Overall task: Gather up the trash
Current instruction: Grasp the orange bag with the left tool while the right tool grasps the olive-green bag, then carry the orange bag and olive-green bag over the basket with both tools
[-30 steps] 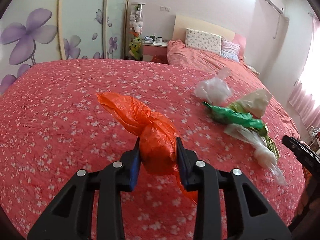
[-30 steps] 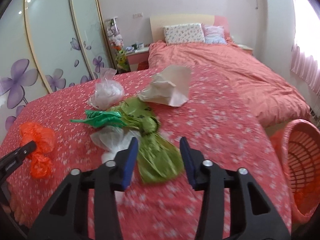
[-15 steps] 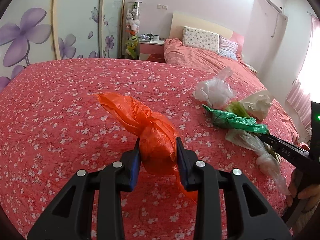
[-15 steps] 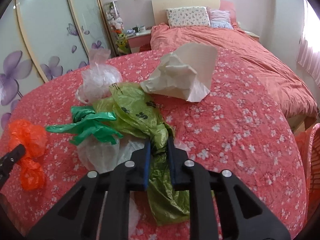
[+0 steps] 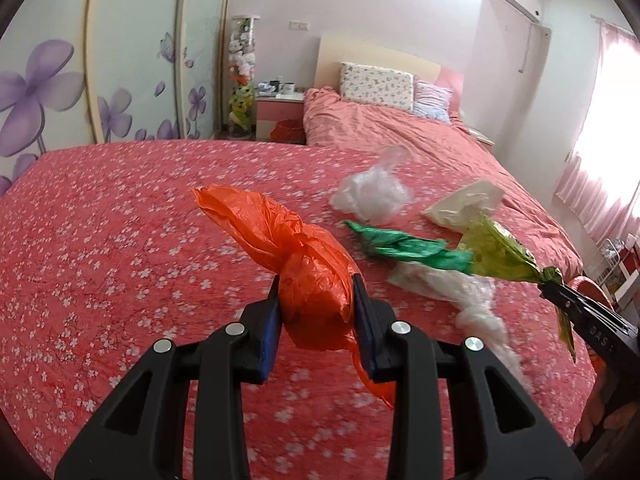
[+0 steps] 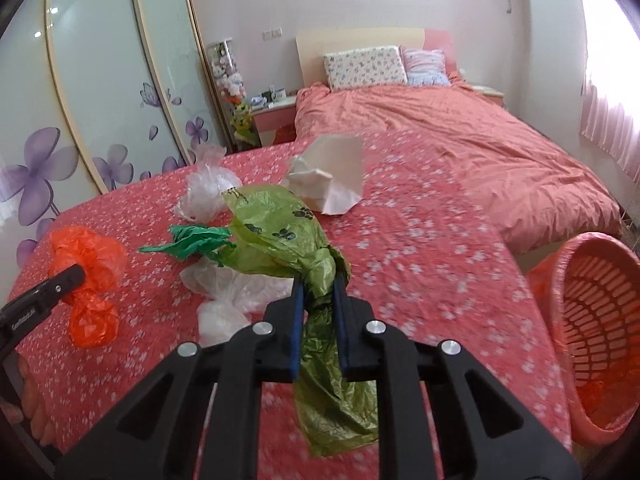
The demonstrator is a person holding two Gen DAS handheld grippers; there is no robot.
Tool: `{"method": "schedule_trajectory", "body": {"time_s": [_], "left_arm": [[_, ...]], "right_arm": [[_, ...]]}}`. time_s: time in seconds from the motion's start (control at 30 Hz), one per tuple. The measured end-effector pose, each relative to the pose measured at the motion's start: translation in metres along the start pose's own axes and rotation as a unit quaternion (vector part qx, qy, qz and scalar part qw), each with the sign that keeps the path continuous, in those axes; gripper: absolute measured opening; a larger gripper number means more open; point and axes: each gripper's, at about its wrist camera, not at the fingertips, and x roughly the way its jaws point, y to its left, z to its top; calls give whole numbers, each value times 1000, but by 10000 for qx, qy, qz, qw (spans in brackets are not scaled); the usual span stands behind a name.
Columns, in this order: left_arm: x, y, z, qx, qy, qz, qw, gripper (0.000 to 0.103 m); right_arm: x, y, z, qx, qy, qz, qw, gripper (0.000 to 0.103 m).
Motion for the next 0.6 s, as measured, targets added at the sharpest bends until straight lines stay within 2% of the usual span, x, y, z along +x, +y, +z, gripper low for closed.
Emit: {"method": "schedule_trajectory", "body": {"time_s": [0.17,0.6], "left_arm": [[-6,-21,1,143,-15,-169,9998,33],[-16,-90,-5,592,-24,-721,9956,33]], "right_arm": [[-28,-12,-4,-3,-243,-151,9996,15],[-77,-63,-17,439,-643,-487,9958,15]]}}
